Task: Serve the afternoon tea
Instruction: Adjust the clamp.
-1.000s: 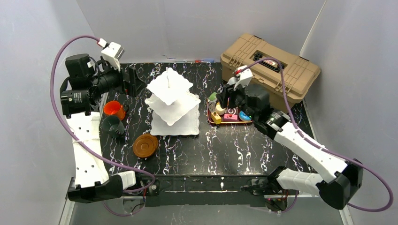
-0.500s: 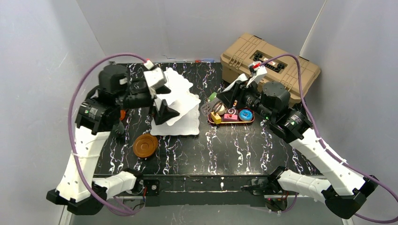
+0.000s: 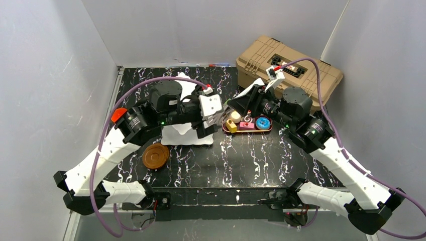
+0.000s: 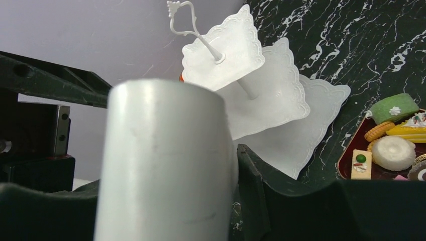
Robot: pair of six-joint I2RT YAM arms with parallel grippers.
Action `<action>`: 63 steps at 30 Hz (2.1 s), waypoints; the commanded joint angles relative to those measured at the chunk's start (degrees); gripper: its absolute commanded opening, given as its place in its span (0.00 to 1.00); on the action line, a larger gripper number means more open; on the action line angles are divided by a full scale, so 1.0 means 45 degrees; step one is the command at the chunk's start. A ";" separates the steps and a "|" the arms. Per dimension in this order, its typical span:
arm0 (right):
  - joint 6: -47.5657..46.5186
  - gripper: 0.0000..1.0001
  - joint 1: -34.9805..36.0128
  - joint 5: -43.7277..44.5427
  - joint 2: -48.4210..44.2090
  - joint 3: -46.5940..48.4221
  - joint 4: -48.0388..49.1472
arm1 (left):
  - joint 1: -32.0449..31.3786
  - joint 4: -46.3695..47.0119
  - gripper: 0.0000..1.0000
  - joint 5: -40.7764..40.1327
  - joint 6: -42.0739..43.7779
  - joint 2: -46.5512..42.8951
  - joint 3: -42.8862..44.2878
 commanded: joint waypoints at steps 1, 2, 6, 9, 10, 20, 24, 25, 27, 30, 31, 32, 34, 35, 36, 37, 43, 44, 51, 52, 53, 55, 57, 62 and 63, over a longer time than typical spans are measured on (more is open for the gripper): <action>0.0480 0.13 -0.0050 -0.0339 -0.0395 0.0583 0.1165 | -0.0236 0.1425 0.97 -0.0987 -0.0210 -0.0230 -0.0441; 0.0486 0.01 -0.0046 -0.0373 -0.0436 0.0557 0.1199 | -0.0288 0.1653 0.96 -0.1144 -0.0323 -0.0311 -0.0656; 0.0562 0.01 -0.0038 -0.0246 -0.0475 0.0513 0.1369 | -0.0445 0.1991 0.90 -0.1434 -0.1215 -0.0099 -0.0876; 0.0603 0.01 -0.0045 -0.0127 -0.0509 0.0422 0.1646 | -0.0623 0.2164 0.82 -0.1495 -0.1702 0.0061 -0.1072; 0.0614 0.01 -0.0038 -0.0142 -0.0529 0.0398 0.1764 | -0.0669 0.2209 0.78 -0.1584 -0.1769 0.0119 -0.1142; 0.0894 0.01 -0.0045 -0.0141 -0.0421 0.0212 0.2334 | -0.0755 0.2705 0.36 -0.1890 -0.2186 0.0310 -0.1476; 0.1090 0.01 -0.0045 -0.0231 -0.0306 0.0196 0.2544 | -0.0776 0.3060 0.09 -0.2226 -0.2050 0.0332 -0.1679; 0.1153 0.01 -0.0050 -0.0250 -0.0281 0.0189 0.2570 | -0.0776 0.3098 0.09 -0.2291 -0.2035 0.0350 -0.1680; 0.1277 0.01 -0.0046 -0.0344 -0.0278 0.0165 0.2654 | -0.0793 0.3123 0.09 -0.2363 -0.1984 0.0361 -0.1718; 0.1404 0.15 -0.0045 -0.0399 -0.0302 0.0189 0.2663 | -0.0790 0.3207 0.08 -0.2444 -0.1964 0.0303 -0.1825; 0.1446 0.23 -0.0045 -0.0415 -0.0327 0.0198 0.2663 | -0.0795 0.3221 0.07 -0.2479 -0.1955 0.0254 -0.1857; 0.1481 0.30 -0.0045 -0.0417 -0.0367 0.0199 0.2653 | -0.0795 0.3240 0.06 -0.2513 -0.1962 0.0203 -0.1907; 0.1504 0.46 -0.0045 -0.0407 -0.0437 0.0236 0.2561 | -0.0805 0.3285 0.03 -0.2604 -0.1959 0.0097 -0.1974; 0.1527 0.54 -0.0045 -0.0357 -0.0503 0.0243 0.2464 | -0.0797 0.3331 0.01 -0.2653 -0.2001 0.0055 -0.1973; 0.1552 0.62 -0.0045 -0.0309 -0.0552 0.0224 0.2391 | -0.0795 0.3371 0.00 -0.2688 -0.2048 0.0005 -0.1956; 0.1553 0.69 -0.0045 -0.0284 -0.0629 0.0178 0.2380 | -0.0795 0.3378 0.00 -0.2700 -0.2061 -0.0023 -0.1922; 0.1314 0.98 -0.0048 -0.0124 -0.0961 0.0121 0.1794 | -0.0776 0.3304 0.00 -0.2735 -0.2082 -0.0228 -0.1766; 0.1294 0.98 -0.0046 -0.0061 -0.1039 0.0121 0.1727 | -0.0778 0.3301 0.00 -0.2750 -0.2065 -0.0269 -0.1786; 0.1275 0.98 -0.0045 -0.0426 -0.1010 0.0160 0.1715 | -0.0776 0.3354 0.00 -0.2904 -0.1936 -0.0315 -0.1666; 0.1247 0.98 -0.0055 -0.0545 -0.0960 0.0160 0.1724 | -0.0776 0.3359 0.00 -0.2930 -0.1935 -0.0280 -0.1602; 0.1200 0.98 -0.0047 -0.0643 -0.0927 0.0135 0.1740 | -0.0776 0.3367 0.00 -0.2953 -0.1945 -0.0246 -0.1555; 0.1115 0.85 -0.0053 -0.0844 -0.0946 -0.0034 0.1955 | -0.0776 0.3360 0.00 -0.2955 -0.1946 -0.0226 -0.1478; 0.1141 0.67 -0.0045 -0.1072 -0.0962 -0.0198 0.2180 | -0.0779 0.3341 0.00 -0.3035 -0.1936 -0.0196 -0.1421; 0.1219 0.85 -0.0029 -0.1509 -0.0670 -0.0097 0.2206 | -0.0773 0.3378 0.00 -0.3001 -0.1952 -0.0086 -0.1340; 0.1235 0.90 -0.0026 -0.1569 -0.0619 -0.0080 0.2244 | -0.0775 0.3379 0.00 -0.2968 -0.1972 -0.0030 -0.1308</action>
